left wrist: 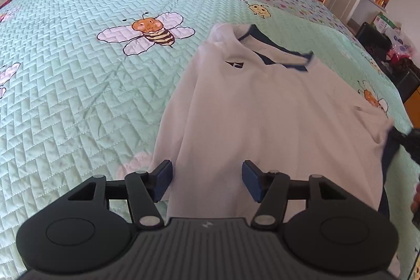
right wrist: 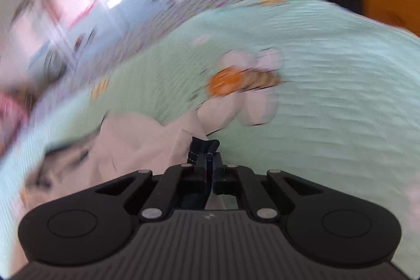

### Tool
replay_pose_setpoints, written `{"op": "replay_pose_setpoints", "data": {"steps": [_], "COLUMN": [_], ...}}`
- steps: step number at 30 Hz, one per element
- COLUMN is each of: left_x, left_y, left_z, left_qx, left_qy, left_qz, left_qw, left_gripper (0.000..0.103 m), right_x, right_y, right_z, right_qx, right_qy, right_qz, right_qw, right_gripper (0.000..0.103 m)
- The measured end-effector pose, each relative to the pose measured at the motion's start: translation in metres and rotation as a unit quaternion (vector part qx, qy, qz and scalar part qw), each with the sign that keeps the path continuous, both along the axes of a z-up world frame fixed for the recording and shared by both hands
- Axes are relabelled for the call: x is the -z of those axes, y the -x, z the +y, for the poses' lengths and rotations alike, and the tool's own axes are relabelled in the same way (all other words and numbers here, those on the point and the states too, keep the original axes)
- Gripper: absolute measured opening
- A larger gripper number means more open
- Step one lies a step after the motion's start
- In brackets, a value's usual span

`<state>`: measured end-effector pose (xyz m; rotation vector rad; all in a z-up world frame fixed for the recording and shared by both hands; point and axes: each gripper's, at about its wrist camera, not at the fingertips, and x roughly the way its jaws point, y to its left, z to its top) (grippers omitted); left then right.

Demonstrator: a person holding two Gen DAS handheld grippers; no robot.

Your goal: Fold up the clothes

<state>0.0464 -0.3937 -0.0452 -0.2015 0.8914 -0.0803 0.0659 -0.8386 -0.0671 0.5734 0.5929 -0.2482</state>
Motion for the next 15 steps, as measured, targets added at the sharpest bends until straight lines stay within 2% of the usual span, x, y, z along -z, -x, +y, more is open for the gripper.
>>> {"op": "replay_pose_setpoints", "data": {"steps": [2, 4, 6, 9, 11, 13, 14, 15], "left_x": [0.000, 0.001, 0.004, 0.006, 0.008, 0.009, 0.009, 0.008], "left_y": [0.002, 0.005, 0.008, 0.012, 0.015, 0.016, 0.017, 0.017], "left_z": [0.002, 0.003, 0.004, 0.006, 0.011, 0.017, 0.020, 0.021], "left_qx": [-0.003, -0.004, -0.004, -0.008, -0.015, -0.021, -0.023, -0.023], "left_qy": [0.004, 0.007, 0.009, 0.011, 0.016, 0.023, 0.027, 0.031], "left_qz": [-0.001, 0.003, 0.009, 0.015, 0.018, 0.018, 0.017, 0.016], "left_qw": [1.0000, 1.0000, 0.9999, 0.9998, 0.9996, 0.9994, 0.9992, 0.9991], "left_gripper": [0.062, 0.062, 0.062, 0.062, 0.062, 0.062, 0.062, 0.062], "right_x": [0.008, 0.023, 0.029, 0.019, 0.010, -0.001, -0.005, -0.010], "right_y": [0.024, 0.035, 0.049, 0.066, 0.080, 0.092, 0.096, 0.096], "right_z": [-0.020, -0.029, -0.031, -0.032, -0.032, -0.029, -0.025, -0.020], "right_qx": [0.037, 0.042, 0.038, 0.076, 0.129, 0.177, 0.189, 0.178], "right_qy": [-0.039, -0.044, -0.046, -0.049, -0.037, -0.019, -0.013, -0.011], "right_qz": [0.003, 0.043, 0.035, 0.024, 0.008, -0.013, -0.025, -0.039], "right_qw": [0.999, 0.997, 0.998, 0.996, 0.991, 0.984, 0.981, 0.983], "right_gripper": [0.005, 0.004, 0.002, 0.013, 0.029, 0.035, 0.035, 0.035]}}
